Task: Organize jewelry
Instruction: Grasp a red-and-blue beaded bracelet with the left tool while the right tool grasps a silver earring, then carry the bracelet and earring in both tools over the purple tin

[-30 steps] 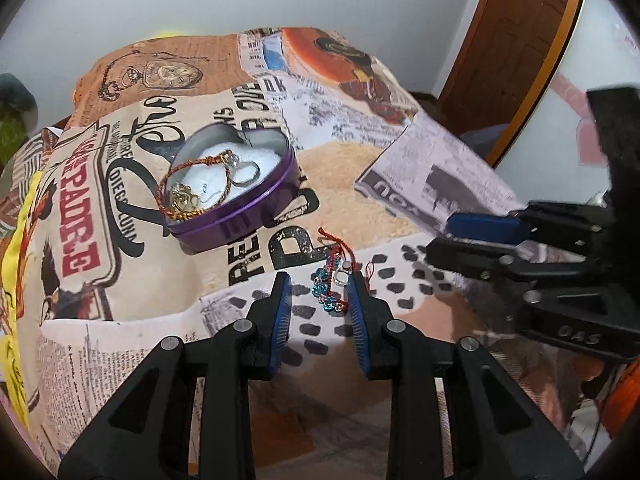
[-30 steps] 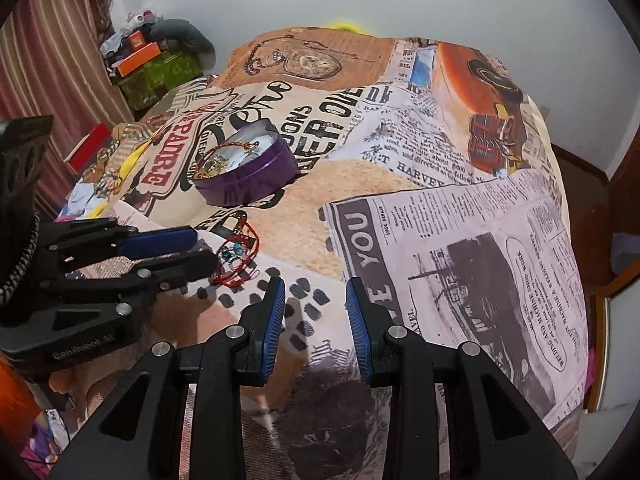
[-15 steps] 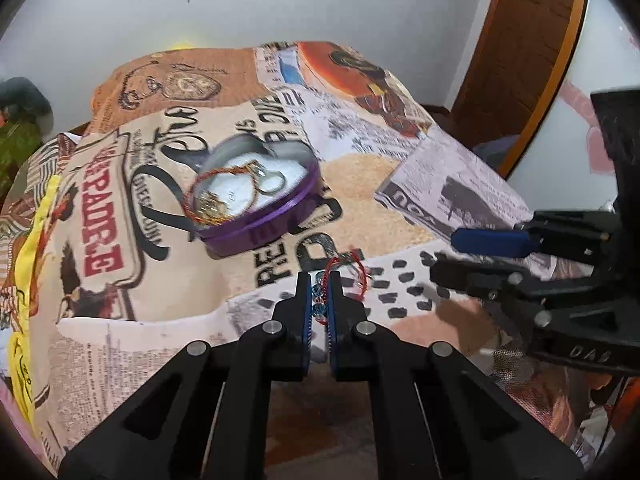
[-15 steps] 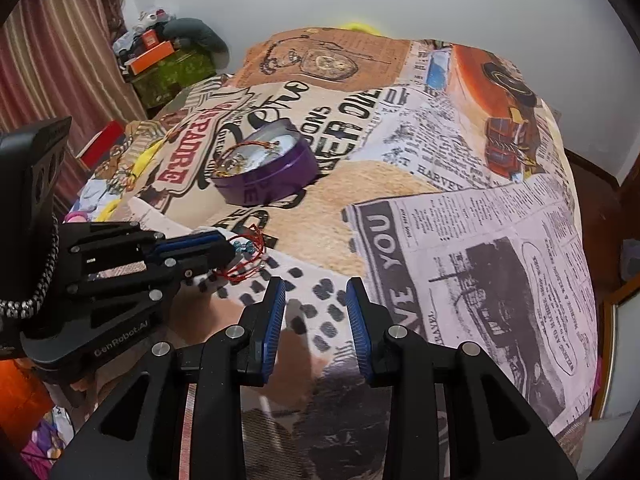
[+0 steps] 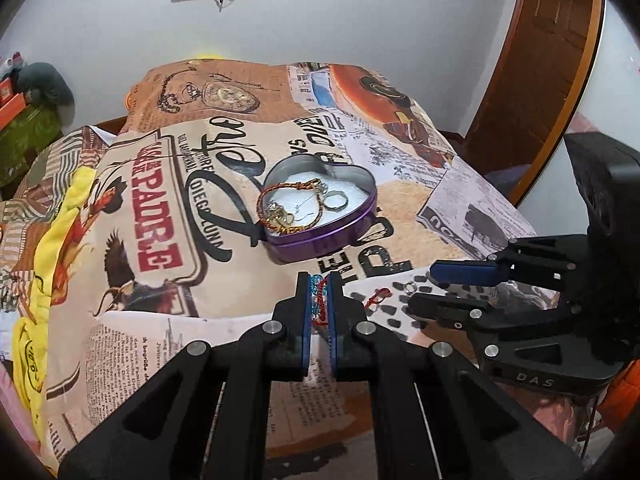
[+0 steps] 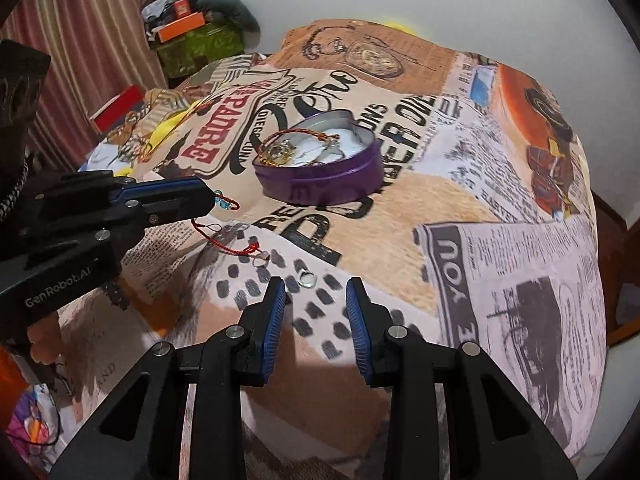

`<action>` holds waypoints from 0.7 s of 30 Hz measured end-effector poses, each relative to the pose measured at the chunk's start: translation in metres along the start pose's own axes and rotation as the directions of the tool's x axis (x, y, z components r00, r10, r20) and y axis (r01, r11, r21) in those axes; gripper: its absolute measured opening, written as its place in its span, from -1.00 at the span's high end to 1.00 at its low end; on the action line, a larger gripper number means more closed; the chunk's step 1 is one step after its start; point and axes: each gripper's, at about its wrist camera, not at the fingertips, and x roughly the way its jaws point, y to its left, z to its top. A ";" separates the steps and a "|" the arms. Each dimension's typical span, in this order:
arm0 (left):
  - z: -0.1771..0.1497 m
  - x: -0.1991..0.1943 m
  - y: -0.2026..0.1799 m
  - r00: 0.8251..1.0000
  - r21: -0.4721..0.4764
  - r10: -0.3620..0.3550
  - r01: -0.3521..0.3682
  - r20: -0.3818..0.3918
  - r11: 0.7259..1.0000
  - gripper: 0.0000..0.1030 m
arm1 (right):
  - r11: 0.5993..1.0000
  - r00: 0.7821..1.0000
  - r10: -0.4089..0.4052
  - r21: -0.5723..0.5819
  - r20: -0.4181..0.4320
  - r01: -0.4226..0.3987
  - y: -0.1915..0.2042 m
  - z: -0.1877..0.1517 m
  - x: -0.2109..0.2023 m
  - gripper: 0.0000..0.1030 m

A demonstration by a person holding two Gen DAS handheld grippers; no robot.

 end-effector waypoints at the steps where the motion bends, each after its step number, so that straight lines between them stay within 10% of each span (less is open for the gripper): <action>1: -0.001 0.001 0.001 1.000 -0.002 0.002 -0.002 -0.001 1.000 0.89 | 1.000 1.000 0.005 -0.006 -0.005 -0.005 0.001 0.001 0.002 0.44; 9: -0.002 0.003 0.000 1.000 -0.003 0.007 -0.007 0.002 1.000 0.89 | 0.999 0.999 0.001 -0.042 -0.034 -0.003 0.005 0.005 0.013 0.80; 21: 0.018 -0.025 -0.003 0.997 0.006 0.028 -0.029 0.069 1.000 0.89 | 1.000 0.999 -0.006 0.003 0.046 0.006 -0.002 0.013 -0.016 0.82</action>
